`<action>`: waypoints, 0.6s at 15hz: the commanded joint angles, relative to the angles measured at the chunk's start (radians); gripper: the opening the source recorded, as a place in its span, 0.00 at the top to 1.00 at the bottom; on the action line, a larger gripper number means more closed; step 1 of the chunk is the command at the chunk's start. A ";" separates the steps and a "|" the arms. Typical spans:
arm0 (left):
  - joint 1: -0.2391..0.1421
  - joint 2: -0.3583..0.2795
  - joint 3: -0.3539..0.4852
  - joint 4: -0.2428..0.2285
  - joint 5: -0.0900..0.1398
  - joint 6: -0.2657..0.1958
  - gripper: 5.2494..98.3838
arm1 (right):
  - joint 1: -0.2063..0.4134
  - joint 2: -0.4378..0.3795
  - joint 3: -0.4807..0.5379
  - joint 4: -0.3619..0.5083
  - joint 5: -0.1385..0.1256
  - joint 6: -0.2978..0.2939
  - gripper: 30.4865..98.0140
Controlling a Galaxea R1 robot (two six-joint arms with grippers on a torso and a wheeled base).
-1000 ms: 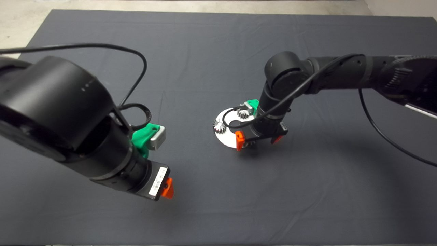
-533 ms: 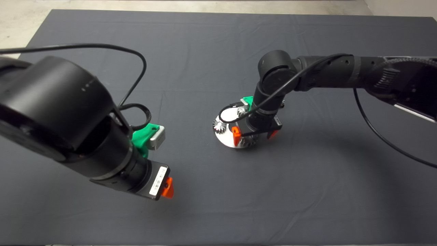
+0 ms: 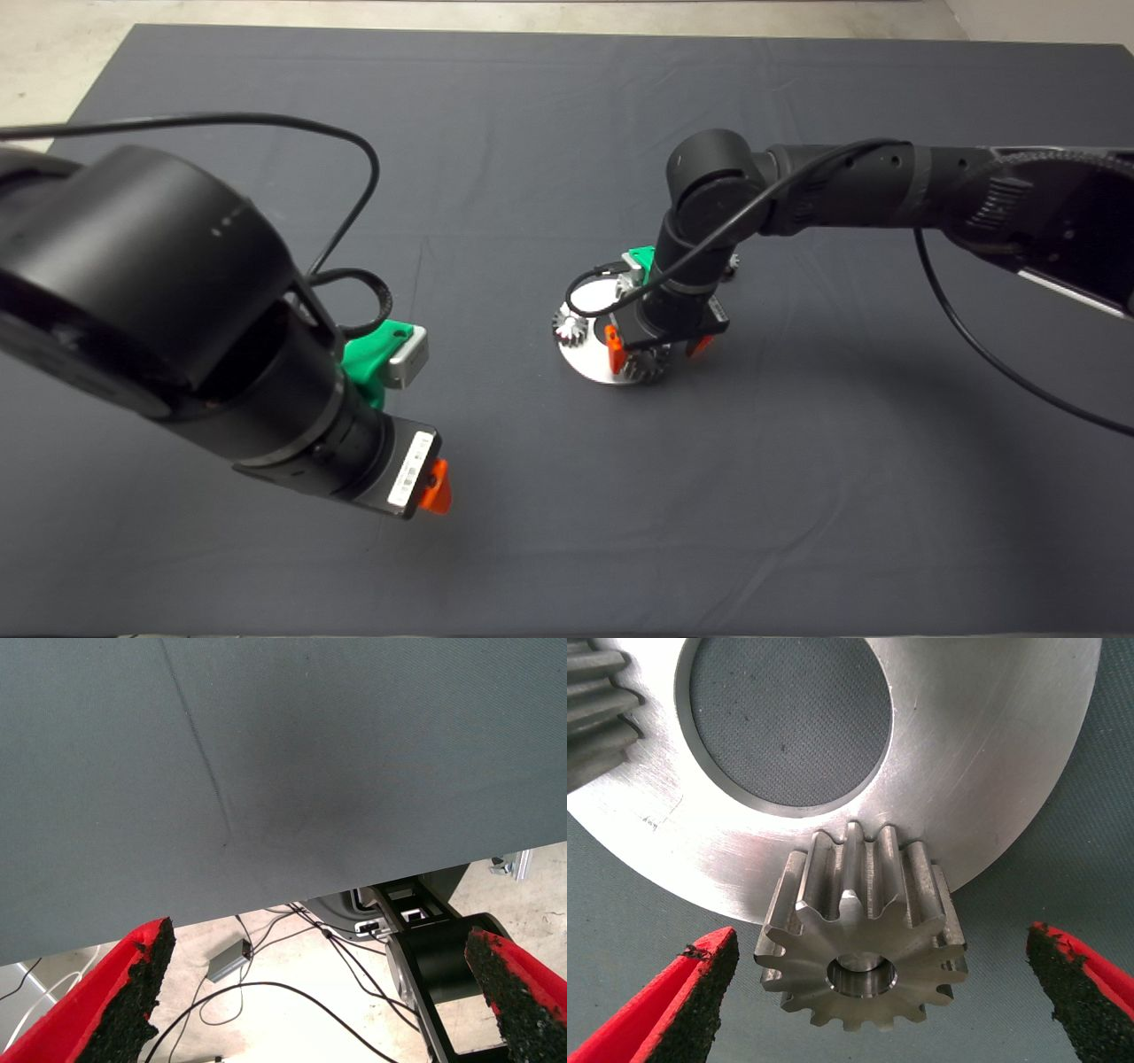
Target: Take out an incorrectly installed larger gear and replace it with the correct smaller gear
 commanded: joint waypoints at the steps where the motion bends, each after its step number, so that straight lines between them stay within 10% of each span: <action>1: -0.022 0.003 0.008 0.000 0.067 -0.008 0.16 | 0.021 0.009 0.001 -0.030 -0.093 -0.007 0.21; 9: -0.022 0.003 0.005 0.002 0.067 -0.008 0.16 | 0.019 0.006 0.004 -0.032 -0.094 -0.007 0.43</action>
